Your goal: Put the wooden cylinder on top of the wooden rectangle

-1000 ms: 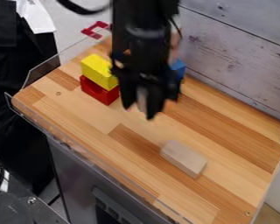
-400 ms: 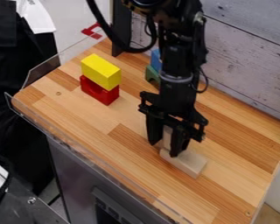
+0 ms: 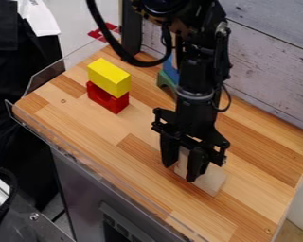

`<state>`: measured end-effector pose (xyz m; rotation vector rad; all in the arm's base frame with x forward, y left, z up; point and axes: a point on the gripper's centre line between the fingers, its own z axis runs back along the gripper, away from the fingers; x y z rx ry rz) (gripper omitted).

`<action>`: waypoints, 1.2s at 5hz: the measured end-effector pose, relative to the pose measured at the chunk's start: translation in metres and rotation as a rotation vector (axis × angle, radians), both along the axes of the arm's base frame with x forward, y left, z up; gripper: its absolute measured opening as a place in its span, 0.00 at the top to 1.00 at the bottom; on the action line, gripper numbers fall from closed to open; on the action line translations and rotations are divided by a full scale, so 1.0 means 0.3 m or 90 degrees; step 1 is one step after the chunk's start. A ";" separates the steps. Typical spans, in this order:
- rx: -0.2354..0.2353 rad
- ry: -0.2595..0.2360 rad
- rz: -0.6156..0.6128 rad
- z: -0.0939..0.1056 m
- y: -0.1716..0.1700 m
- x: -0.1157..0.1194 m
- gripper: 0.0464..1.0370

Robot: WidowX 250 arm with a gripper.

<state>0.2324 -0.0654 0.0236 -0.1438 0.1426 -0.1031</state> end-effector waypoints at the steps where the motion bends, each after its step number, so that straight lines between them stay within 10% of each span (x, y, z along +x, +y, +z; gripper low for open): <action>1: -0.007 0.012 0.011 0.000 0.007 -0.005 0.12; 6: 0.080 -0.118 0.116 0.319 0.244 0.116 0.04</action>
